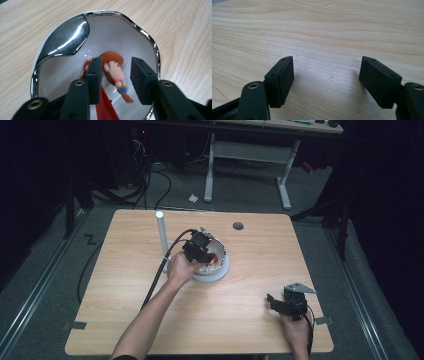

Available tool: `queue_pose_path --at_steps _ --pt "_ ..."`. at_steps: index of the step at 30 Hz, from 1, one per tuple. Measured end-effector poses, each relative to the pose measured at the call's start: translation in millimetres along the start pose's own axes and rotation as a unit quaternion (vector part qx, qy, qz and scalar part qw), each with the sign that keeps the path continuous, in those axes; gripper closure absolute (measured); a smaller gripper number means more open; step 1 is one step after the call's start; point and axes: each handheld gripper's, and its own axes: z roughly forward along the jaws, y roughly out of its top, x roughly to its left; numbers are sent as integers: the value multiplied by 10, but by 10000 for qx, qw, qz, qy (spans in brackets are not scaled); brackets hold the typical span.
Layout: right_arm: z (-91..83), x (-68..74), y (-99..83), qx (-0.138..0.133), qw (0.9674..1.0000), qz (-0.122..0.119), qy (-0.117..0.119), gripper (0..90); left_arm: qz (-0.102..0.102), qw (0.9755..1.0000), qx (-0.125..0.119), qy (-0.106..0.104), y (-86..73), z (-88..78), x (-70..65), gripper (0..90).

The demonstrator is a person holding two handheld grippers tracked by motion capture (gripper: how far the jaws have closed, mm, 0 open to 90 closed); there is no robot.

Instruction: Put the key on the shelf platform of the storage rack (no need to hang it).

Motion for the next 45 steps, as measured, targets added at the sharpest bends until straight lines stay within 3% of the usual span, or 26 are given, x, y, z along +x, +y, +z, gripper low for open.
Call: queue_pose_path --at_steps 6,11,26,36,45 --pt "1 4 0 3 10000 -10 -9 282 -144 9998 -151 -77 -66 -119 38 506" --pt "1 3 1 6 10000 -36 -15 281 -288 9984 -487 -53 -136 -329 84 459" --pt "1 6 1 10 10000 -40 -26 281 -420 9942 -988 14 -369 -820 168 446" --pt "1 8 1 17 10000 -36 -28 280 -551 9917 -1156 127 -557 -1048 245 440" --pt "1 8 1 16 10000 -36 -28 279 -713 9880 -1339 293 -748 -1313 323 437"
